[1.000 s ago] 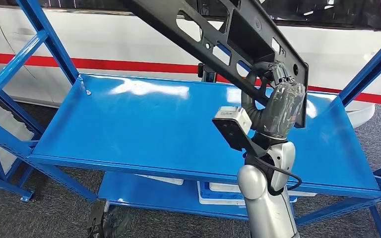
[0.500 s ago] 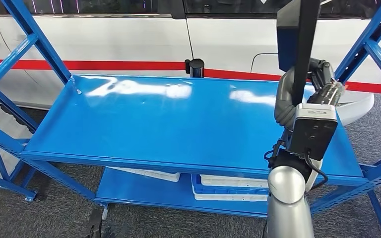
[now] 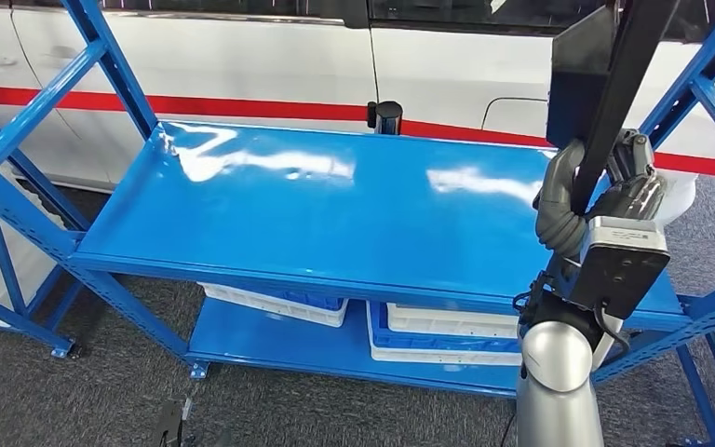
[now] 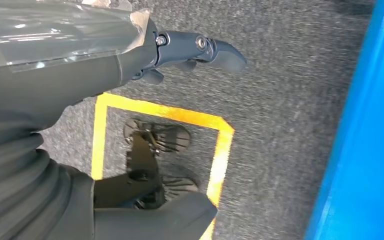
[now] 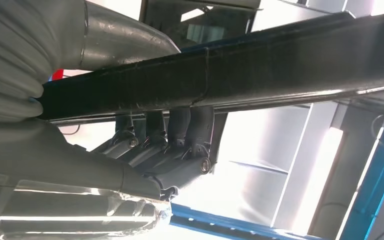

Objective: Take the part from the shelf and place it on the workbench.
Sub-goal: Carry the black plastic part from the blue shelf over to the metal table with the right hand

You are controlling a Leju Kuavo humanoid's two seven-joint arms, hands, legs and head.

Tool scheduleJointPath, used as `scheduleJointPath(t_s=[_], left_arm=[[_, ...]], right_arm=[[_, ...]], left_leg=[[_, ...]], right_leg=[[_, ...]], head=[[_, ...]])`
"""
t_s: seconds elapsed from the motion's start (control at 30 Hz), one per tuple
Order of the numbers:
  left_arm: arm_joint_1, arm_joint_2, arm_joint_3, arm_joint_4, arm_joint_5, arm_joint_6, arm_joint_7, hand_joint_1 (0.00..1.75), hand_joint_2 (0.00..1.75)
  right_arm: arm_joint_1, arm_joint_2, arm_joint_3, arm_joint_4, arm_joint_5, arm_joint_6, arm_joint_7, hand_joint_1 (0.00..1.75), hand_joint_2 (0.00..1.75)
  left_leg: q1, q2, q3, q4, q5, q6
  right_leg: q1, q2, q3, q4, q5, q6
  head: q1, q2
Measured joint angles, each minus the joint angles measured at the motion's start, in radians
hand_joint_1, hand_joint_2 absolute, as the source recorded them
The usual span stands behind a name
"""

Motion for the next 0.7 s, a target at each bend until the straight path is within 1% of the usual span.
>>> scheduleJointPath(t_s=[0.03,0.07,0.1,0.13,0.17,0.2,0.23,0.27,0.3,0.33,0.37,0.4,0.43,0.47,0.5,0.53,0.57,0.6,0.63,0.67,0.7], left_arm=[[0.002,0.000,0.000,0.000,-0.003,0.005,0.000,0.00,1.75],[0.005,0.000,0.000,0.000,-0.005,0.009,0.000,0.00,1.75],[0.007,0.000,0.000,0.000,-0.008,0.013,0.000,0.00,1.75],[0.009,0.000,0.000,0.001,-0.009,0.016,0.000,0.00,1.75],[0.011,0.000,0.000,0.001,-0.009,0.017,0.000,0.00,1.75],[0.012,0.000,0.000,0.001,-0.010,0.018,0.000,0.00,1.75],[0.012,0.000,0.000,0.001,-0.010,0.018,0.000,0.00,1.75],[0.012,0.000,0.000,0.001,-0.010,0.018,-0.001,0.00,1.75],[0.012,0.000,0.000,0.001,-0.010,0.018,-0.001,0.00,1.75],[0.013,0.000,0.000,0.001,-0.010,0.018,-0.001,0.00,1.75],[0.015,0.001,0.000,0.001,-0.010,0.018,-0.001,0.00,1.75],[0.015,0.002,0.000,0.002,-0.010,0.018,-0.001,0.00,1.75],[0.016,0.002,0.000,0.002,-0.010,0.019,-0.001,0.00,1.75],[0.016,0.003,0.000,0.002,-0.010,0.021,-0.001,0.00,1.75],[0.016,0.003,0.000,0.002,-0.011,0.025,-0.001,0.00,1.75],[0.016,0.003,0.000,0.002,-0.012,0.030,-0.001,0.00,1.75],[0.017,0.003,0.000,0.002,-0.015,0.037,-0.001,0.00,1.75],[0.017,0.003,0.000,0.002,-0.017,0.043,-0.002,0.00,1.75],[0.018,0.004,0.000,0.002,-0.018,0.047,-0.004,0.00,1.75],[0.018,0.005,0.000,0.002,-0.018,0.050,-0.007,0.00,1.75],[0.018,0.006,0.000,0.002,-0.016,0.050,-0.012,0.00,1.75]], right_arm=[[-0.001,-0.004,0.000,0.000,-0.002,0.001,-0.001,1.75,1.75],[0.000,-0.008,0.000,0.001,-0.004,0.001,-0.002,1.75,1.75],[-0.001,-0.011,0.000,0.002,-0.005,0.001,-0.002,1.75,1.75],[-0.001,-0.013,0.001,0.002,-0.005,0.001,-0.002,1.75,1.75],[-0.001,-0.015,0.001,0.002,-0.005,0.001,-0.002,1.75,1.75],[-0.002,-0.015,0.001,0.002,-0.006,0.001,-0.002,1.75,1.75],[-0.003,-0.015,0.002,0.002,-0.006,0.002,-0.002,1.75,1.75],[-0.004,-0.016,0.002,0.002,-0.006,0.002,-0.002,1.75,1.75],[-0.004,-0.016,0.003,0.002,-0.006,0.002,-0.002,1.75,1.75],[-0.004,-0.016,0.003,0.002,-0.007,0.002,-0.002,1.75,1.75],[-0.005,-0.017,0.003,0.002,-0.007,0.002,-0.002,1.75,1.75],[-0.006,-0.017,0.003,0.002,-0.007,0.002,-0.002,1.75,1.75],[-0.007,-0.016,0.004,0.002,-0.007,0.002,-0.003,1.75,1.75],[-0.008,-0.016,0.005,0.002,-0.007,0.002,-0.002,1.75,1.75],[-0.009,-0.016,0.005,0.003,-0.007,0.003,-0.002,1.75,1.75],[-0.009,-0.016,0.006,0.003,-0.008,0.004,0.000,1.75,1.75],[-0.009,-0.016,0.007,0.005,-0.009,0.006,0.003,1.75,1.75],[-0.009,-0.016,0.007,0.007,-0.012,0.008,0.006,1.75,1.75],[-0.009,-0.016,0.008,0.009,-0.017,0.011,0.010,1.75,1.75],[-0.009,-0.016,0.008,0.010,-0.026,0.015,0.012,1.75,1.75],[-0.009,-0.016,0.008,0.012,-0.038,0.019,0.013,1.75,1.75]], left_leg=[[-0.001,0.000,-0.012,0.001,0.009,0.001],[-0.001,0.001,-0.024,0.002,0.017,0.002],[-0.002,0.001,-0.036,0.004,0.025,0.001],[-0.002,0.001,-0.048,0.007,0.032,-0.001],[-0.002,0.000,-0.059,0.011,0.038,-0.004],[-0.003,0.000,-0.069,0.017,0.043,-0.008],[-0.004,-0.001,-0.078,0.022,0.048,-0.013],[-0.005,-0.001,-0.084,0.027,0.053,-0.018],[-0.007,-0.002,-0.089,0.031,0.058,-0.023],[-0.007,-0.002,-0.092,0.032,0.064,-0.028],[-0.006,-0.003,-0.095,0.035,0.065,-0.033],[-0.004,-0.004,-0.102,0.043,0.053,-0.040],[-0.001,-0.005,-0.113,0.069,0.024,-0.047],[0.002,-0.006,-0.130,0.113,-0.018,-0.054],[0.004,-0.006,-0.151,0.177,-0.067,-0.060],[0.007,-0.006,-0.171,0.246,-0.108,-0.065],[0.009,-0.006,-0.183,0.301,-0.129,-0.069],[0.011,-0.006,-0.182,0.328,-0.132,-0.071],[0.013,-0.006,-0.161,0.316,-0.115,-0.072],[0.015,-0.006,-0.118,0.264,-0.089,-0.071],[0.017,-0.006,-0.063,0.191,-0.069,-0.070]], right_leg=[[0.000,0.000,-0.016,0.062,-0.032,-0.002],[0.000,0.000,-0.023,0.109,-0.050,0.002],[-0.001,0.000,-0.014,0.125,-0.050,0.010],[-0.001,0.000,0.013,0.105,-0.037,0.019],[-0.001,0.000,0.057,0.051,-0.018,0.027],[0.000,0.000,0.110,-0.023,-0.009,0.030],[0.002,0.000,0.153,-0.086,-0.005,0.028],[0.004,0.001,0.179,-0.131,-0.007,0.022],[0.007,0.002,0.189,-0.151,-0.011,0.015],[0.008,0.002,0.184,-0.151,-0.007,0.008],[0.003,0.002,0.178,-0.151,-0.002,0.000],[0.000,0.001,0.172,-0.151,0.005,-0.010],[-0.003,0.000,0.165,-0.152,0.014,-0.021],[-0.007,-0.002,0.157,-0.152,0.023,-0.031],[-0.006,-0.003,0.146,-0.152,0.032,-0.036],[-0.005,-0.004,0.135,-0.152,0.041,-0.039],[-0.005,-0.004,0.123,-0.151,0.049,-0.038],[-0.005,-0.004,0.112,-0.151,0.058,-0.036],[-0.006,-0.004,0.102,-0.150,0.067,-0.033],[-0.007,-0.004,0.093,-0.150,0.075,-0.028],[-0.008,-0.004,0.086,-0.150,0.082,-0.023]], head=[[0.002,0.000],[0.002,0.000],[0.002,0.000],[0.003,0.000],[0.003,0.000],[0.003,0.000],[0.002,0.000],[0.002,0.000],[0.001,0.000],[0.001,0.000],[0.002,0.000],[0.000,0.000],[-0.001,0.000],[-0.003,0.000],[-0.005,0.000],[-0.006,0.000],[-0.006,0.000],[-0.006,0.000],[-0.006,0.000],[-0.006,0.000],[-0.006,0.000]])
